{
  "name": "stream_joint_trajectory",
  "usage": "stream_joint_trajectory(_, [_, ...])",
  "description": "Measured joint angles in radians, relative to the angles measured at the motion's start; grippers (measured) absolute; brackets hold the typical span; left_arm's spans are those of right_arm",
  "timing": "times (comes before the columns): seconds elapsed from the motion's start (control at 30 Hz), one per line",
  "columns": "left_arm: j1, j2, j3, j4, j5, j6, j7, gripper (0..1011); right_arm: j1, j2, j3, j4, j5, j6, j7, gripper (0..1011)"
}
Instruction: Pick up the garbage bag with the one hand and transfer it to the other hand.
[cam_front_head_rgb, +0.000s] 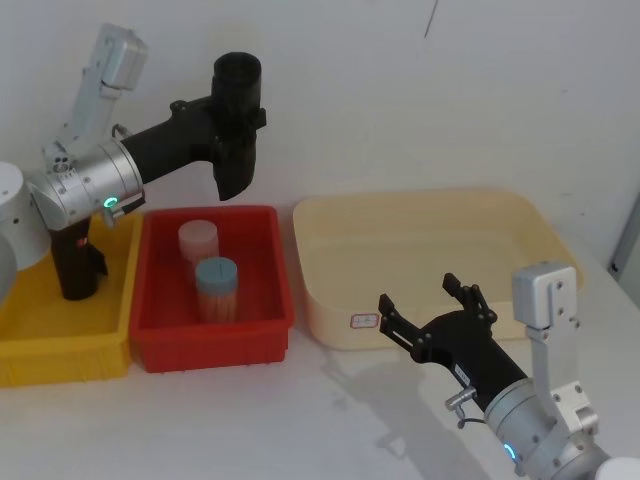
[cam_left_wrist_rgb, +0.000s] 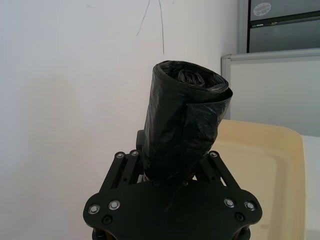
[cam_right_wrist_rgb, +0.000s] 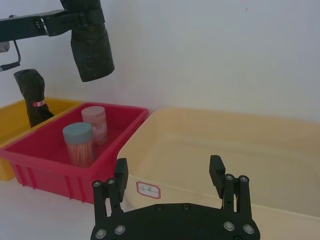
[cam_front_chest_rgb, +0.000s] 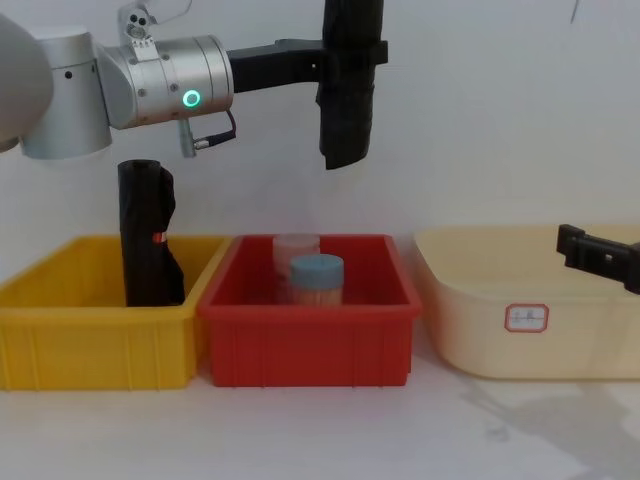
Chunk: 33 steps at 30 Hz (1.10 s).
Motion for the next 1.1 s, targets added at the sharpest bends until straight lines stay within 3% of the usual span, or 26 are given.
stream_joint_trajectory(0.53, [-0.013, -0.01, 0.002, 0.027, -0.005, -0.012, -0.008, 403, 0.012, 0.001, -0.002, 0.005, 0.0, 0.007, 0.012, 1001])
stream_joint_trajectory(0.77, [-0.016, -0.012, 0.003, 0.031, -0.006, -0.015, -0.01, 403, 0.067, 0.004, -0.019, 0.031, 0.004, 0.036, 0.059, 1001])
stream_joint_trajectory(1.1, [-0.017, -0.013, 0.003, 0.035, -0.007, -0.016, -0.011, 403, 0.187, -0.026, -0.069, 0.085, -0.001, 0.075, 0.117, 1001])
